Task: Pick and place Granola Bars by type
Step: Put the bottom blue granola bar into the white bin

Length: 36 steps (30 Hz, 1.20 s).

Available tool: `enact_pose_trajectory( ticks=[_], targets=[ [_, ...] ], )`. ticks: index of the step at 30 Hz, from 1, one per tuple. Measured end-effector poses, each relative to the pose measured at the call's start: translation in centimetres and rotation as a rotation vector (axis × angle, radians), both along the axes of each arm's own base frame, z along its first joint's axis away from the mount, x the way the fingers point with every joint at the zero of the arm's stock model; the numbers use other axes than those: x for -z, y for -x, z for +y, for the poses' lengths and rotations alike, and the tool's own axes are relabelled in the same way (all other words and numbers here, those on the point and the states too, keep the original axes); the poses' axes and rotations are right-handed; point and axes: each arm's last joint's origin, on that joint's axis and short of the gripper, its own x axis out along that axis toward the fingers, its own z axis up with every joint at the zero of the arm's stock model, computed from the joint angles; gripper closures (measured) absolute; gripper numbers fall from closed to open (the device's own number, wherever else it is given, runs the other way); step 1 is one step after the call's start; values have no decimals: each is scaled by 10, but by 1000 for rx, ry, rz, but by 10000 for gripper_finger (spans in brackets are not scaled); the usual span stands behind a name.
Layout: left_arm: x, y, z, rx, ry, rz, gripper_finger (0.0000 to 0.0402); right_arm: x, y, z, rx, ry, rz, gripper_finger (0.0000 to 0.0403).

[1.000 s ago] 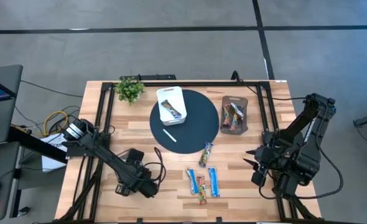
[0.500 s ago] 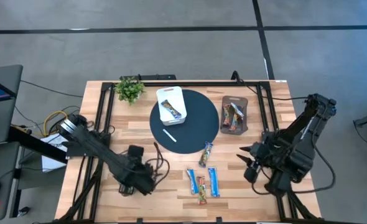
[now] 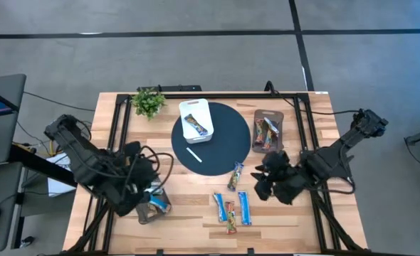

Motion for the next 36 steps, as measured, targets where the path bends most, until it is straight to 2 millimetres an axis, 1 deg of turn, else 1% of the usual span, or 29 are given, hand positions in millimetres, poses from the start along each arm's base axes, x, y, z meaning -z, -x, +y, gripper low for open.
enact_pose_trajectory(
  ticks=[4,8,11,14,15,20,23,28,30,33,36],
  targets=[
    [-5,5,-2,-28,-119,-145,230,0,-8,-10,164,-165,-39,269],
    [-4,3,-6,-48,-185,-207,230,0,-9,-12,263,-252,-70,269],
    [4,0,-9,-54,-217,-204,230,4,-12,-10,309,-282,-76,269],
    [18,-2,-11,-54,-228,-193,230,13,-20,-6,341,-289,-58,269],
    [24,-3,-12,-54,-231,-183,230,17,-23,-4,350,-297,-41,269],
    [48,-3,-14,-68,-222,-153,230,52,-42,7,409,-368,121,269],
    [57,-1,-14,-77,-212,-133,230,75,-53,16,449,-425,218,269],
    [58,-2,-14,-81,-202,-136,230,106,-66,30,467,-527,354,269],
    [58,-2,-14,-82,-203,-145,230,115,-72,35,456,-559,380,269],
    [58,-2,-14,-82,-201,-148,230,125,-78,39,446,-586,394,269],
    [58,-3,-15,-82,-198,-152,230,131,-81,43,435,-601,397,269]
  ],
)
